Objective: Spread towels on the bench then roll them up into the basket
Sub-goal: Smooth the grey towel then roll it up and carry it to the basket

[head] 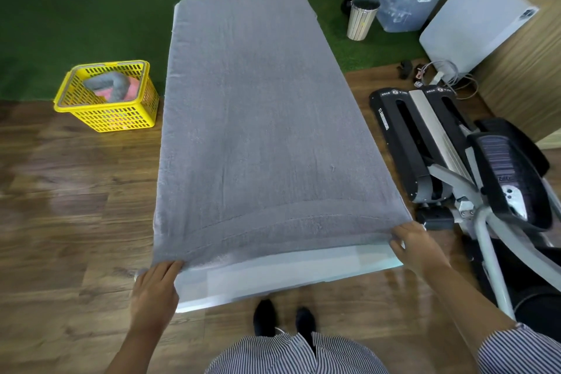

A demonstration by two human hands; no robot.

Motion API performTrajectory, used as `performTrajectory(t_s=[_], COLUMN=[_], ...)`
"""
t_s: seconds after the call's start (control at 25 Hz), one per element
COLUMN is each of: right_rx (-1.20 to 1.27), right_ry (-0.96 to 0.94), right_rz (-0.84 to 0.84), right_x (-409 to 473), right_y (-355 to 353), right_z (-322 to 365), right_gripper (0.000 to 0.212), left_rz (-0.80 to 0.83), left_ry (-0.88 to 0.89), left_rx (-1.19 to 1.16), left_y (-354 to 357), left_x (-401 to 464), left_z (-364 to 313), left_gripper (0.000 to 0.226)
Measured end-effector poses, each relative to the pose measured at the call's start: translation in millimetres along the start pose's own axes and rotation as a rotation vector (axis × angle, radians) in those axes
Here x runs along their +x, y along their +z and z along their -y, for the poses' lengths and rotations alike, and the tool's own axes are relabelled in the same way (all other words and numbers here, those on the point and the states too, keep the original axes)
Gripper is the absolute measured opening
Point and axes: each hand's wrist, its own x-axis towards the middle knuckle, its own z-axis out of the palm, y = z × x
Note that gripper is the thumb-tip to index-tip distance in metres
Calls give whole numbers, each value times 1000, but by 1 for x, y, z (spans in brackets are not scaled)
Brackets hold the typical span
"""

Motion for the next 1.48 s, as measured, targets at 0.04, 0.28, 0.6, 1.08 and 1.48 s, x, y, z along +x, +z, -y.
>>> performTrajectory(t_s=[0.04,0.28,0.6,1.08,1.48], right_rx=[-10,-138,-139,-86,-214], right_ry=[16,-67,-166,-117,-128], right_rz=[10,-53,-201,-98,-79], right_x=[0,0,-2,-1,-3], right_y=[0,1,4,1,-4], right_z=[-1,2,-4,-4,5], right_gripper=[11,19,36,23,19], left_rz=[14,-83,-113,54,-171], left_ry=[26,-22,-16,13,-113], left_rx=[18,-52,-66,-78,19], left_y=[0,-1,0,-1,-21], left_x=[-2,4,2,4,0], left_z=[3,-11,-18,0,-13], left_gripper=[54,49,38,63,31])
